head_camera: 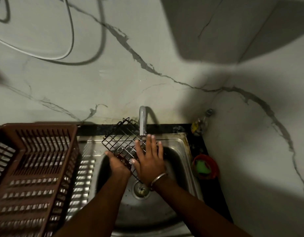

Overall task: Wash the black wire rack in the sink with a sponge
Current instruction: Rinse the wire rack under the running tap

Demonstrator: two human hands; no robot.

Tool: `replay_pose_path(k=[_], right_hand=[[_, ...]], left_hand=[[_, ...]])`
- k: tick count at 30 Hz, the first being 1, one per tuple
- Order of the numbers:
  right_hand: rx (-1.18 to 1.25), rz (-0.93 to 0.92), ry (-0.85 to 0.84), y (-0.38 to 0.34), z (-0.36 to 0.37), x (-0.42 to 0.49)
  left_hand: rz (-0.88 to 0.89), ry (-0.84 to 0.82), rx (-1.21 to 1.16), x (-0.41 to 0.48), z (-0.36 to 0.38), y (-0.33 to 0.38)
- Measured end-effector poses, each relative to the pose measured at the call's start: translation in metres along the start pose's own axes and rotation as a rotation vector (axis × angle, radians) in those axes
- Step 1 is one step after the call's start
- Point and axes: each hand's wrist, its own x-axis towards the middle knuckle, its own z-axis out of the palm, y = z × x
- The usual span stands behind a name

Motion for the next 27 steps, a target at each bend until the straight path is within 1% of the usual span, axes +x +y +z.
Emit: replay_pose_path(k=[1,2,4,5,8,10,11,12,13,15,16,17,19,20,22,23,24,25,27], right_hand=[[0.005,-0.029,-0.003,0.0,-0.002,0.003],[0.025,-0.001,-0.009,0.002,-0.005,0.007],[0.062,0.116,-0.028,0.0,-0.009,0.016],[0.051,0.118,-0.032,-0.005,-0.009,0.017],[-0.006,-0.043,-0.015,-0.021,-0.013,0.018],[0.01,-0.003,-0.017,-0.025,-0.016,0.024],[0.015,0.021,-0.022,-0.029,-0.016,0.025],[0.001,-0.003,-0.022,-0.034,-0.013,0.023],[-0.024,-0.078,-0.023,-0.04,-0.009,0.019],[-0.05,-0.231,0.005,-0.04,-0.001,0.011],[-0.045,-0.251,0.034,-0.034,0.002,0.007],[-0.035,-0.232,0.056,-0.027,0.003,0.004],[-0.018,-0.134,0.082,-0.018,0.007,-0.003],[-0.01,-0.078,0.083,-0.018,0.007,-0.006],[0.003,-0.017,0.087,-0.024,0.006,-0.009],[0.013,-0.011,0.09,-0.024,0.005,-0.008],[0.021,0.001,0.096,-0.022,0.005,-0.007],[0.032,0.035,0.094,-0.018,0.003,-0.004],[0.05,0.111,0.078,-0.009,0.001,-0.002]], left_hand=[[-0.018,0.001,-0.005,-0.005,0.002,0.001],[-0.016,0.003,-0.012,-0.007,0.005,0.001],[-0.03,0.01,-0.085,-0.012,0.011,0.001],[-0.044,0.017,-0.112,-0.012,0.011,-0.001],[-0.058,-0.019,-0.201,-0.014,0.012,-0.005],[-0.06,-0.037,-0.248,-0.021,0.011,-0.004],[-0.074,-0.07,-0.275,-0.022,0.009,-0.007],[-0.084,-0.117,-0.305,-0.03,0.012,-0.007],[-0.086,-0.168,-0.351,-0.035,0.013,-0.009],[-0.046,-0.196,-0.38,-0.034,0.012,-0.013],[-0.029,-0.152,-0.336,-0.034,0.013,-0.01],[-0.03,-0.118,-0.297,-0.031,0.013,-0.007],[-0.032,-0.045,-0.227,-0.021,0.011,-0.004],[-0.005,-0.019,-0.257,-0.013,0.009,-0.007],[-0.02,-0.043,-0.247,0.004,0.006,-0.013],[-0.052,-0.062,-0.234,0.001,0.006,-0.01],[-0.047,-0.046,-0.229,-0.006,0.009,-0.007],[-0.02,-0.01,-0.197,-0.014,0.015,-0.005],[0.032,0.003,-0.22,-0.018,0.022,-0.002]])
